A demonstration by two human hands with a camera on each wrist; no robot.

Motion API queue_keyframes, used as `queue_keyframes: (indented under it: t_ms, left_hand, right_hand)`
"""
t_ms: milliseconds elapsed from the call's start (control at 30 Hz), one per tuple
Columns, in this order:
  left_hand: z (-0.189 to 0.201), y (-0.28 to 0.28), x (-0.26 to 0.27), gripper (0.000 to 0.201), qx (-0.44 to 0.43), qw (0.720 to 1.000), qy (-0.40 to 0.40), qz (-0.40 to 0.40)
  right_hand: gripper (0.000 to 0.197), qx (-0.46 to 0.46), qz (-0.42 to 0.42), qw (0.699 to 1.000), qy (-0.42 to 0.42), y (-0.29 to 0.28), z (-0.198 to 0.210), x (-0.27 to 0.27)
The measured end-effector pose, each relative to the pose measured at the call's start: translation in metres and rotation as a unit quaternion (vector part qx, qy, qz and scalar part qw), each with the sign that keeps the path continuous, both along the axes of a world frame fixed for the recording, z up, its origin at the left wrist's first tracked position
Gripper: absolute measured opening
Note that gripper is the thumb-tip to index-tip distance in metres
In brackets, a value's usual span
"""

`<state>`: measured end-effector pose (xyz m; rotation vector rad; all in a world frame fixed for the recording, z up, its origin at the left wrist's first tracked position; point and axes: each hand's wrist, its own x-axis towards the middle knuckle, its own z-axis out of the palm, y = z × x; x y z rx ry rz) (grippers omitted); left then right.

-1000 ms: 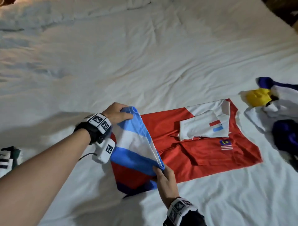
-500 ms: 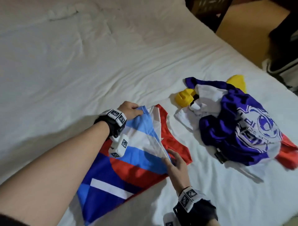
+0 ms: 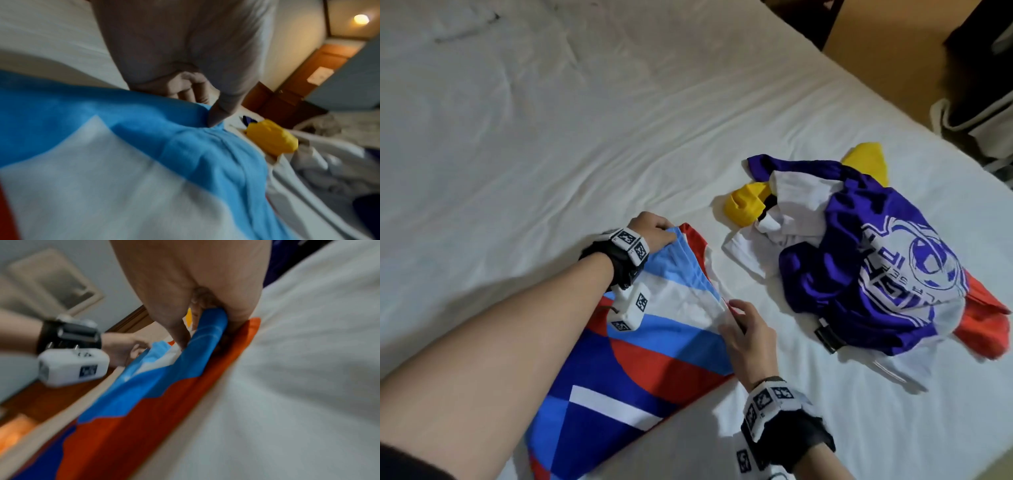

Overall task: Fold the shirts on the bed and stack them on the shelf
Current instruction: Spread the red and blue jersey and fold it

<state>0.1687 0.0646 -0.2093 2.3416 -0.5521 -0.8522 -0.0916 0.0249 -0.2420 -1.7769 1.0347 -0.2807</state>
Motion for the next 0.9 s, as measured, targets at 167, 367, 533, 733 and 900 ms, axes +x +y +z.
queue_keyframes:
  t_ms: [167,367,533,733,900]
  left_hand:
    - [-0.004,-0.008,-0.002,0.01,0.004,1.0,-0.027,0.009]
    - [0.001,0.022,-0.007,0.037,-0.041,0.997,-0.053,0.035]
    - [0.005,0.097,-0.004,0.043,0.076,0.995,-0.06,0.028]
    - [-0.003,0.175,0.003,0.024,0.141,0.985,-0.068,0.072]
    - [-0.012,0.222,0.005,0.009,0.117,0.984,-0.103,0.081]
  right_hand:
    - [0.045,-0.038,0.015,0.999,0.007,0.0,-0.003,-0.004]
    - [0.069,-0.201,-0.022,0.964,0.173,0.024,0.006,-0.026]
    - [0.071,-0.066,-0.187,0.978,0.067,0.066,0.005,-0.042]
    - [0.027,0.265,-0.293,0.918,0.015,0.147,0.001,-0.028]
    - [0.03,0.354,-0.175,0.916,0.069,0.227,-0.01,0.0]
